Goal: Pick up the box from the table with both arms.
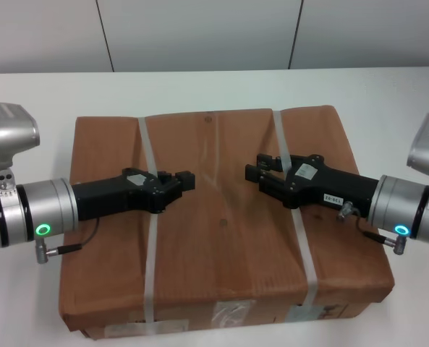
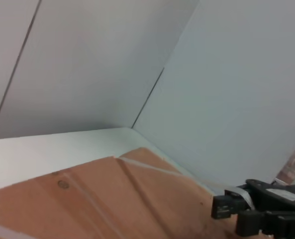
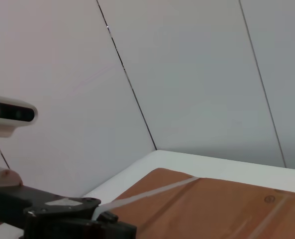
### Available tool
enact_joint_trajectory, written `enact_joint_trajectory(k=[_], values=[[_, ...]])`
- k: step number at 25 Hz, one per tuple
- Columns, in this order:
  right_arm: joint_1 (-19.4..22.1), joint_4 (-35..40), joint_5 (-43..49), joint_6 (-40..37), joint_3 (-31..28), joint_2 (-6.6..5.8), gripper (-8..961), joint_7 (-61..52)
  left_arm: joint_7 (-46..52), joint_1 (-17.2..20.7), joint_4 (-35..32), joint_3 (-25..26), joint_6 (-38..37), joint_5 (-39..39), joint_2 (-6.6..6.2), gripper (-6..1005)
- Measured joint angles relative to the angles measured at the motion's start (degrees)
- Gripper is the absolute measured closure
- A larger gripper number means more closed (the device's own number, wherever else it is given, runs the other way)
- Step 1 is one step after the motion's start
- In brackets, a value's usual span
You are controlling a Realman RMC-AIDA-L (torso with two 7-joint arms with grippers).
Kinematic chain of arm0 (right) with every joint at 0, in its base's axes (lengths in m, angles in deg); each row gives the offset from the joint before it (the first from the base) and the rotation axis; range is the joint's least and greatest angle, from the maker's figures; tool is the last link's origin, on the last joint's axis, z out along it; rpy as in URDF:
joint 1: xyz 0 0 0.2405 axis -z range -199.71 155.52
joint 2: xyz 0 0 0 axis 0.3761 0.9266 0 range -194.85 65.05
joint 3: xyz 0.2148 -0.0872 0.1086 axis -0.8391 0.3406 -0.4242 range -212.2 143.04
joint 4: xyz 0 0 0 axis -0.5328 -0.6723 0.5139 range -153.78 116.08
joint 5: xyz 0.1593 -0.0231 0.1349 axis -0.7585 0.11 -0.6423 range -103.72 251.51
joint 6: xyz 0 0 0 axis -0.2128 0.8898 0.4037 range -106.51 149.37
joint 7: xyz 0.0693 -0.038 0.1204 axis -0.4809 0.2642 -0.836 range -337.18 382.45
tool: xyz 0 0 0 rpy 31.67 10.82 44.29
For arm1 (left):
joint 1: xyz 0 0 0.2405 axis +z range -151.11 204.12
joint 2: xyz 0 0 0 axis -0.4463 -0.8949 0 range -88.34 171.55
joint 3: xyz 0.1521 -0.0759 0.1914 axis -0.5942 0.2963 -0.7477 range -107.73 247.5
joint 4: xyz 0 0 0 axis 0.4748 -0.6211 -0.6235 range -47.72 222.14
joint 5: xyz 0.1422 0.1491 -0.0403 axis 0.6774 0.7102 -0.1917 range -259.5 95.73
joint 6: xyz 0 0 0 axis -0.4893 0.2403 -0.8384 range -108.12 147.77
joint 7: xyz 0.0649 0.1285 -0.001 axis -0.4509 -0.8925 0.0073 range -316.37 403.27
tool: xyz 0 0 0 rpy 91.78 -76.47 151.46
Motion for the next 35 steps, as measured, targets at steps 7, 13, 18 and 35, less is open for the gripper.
enact_joint_trajectory(k=[7,13,18,35], values=[[0.8,0.2,-0.4,-0.2,-0.5,0.02,616,-0.2,-0.2,0.5,-0.1,0.1,-0.4,-0.5,-0.03,934],[1.1,0.3,-0.5,-0.3,-0.8,0.02,671,-3.0,-0.7,0.6,-0.1,0.1,-0.5,-0.6,-0.06,934],[1.7,0.3,-0.5,-0.1,-1.2,0.01,711,-4.6,-0.9,0.8,-0.1,0.1,-0.5,-0.6,-0.09,934],[2.7,1.2,-1.7,0.2,-1.2,0.11,922,-3.8,-1.6,0.9,0.0,0.2,-0.5,-0.7,-0.10,935]])
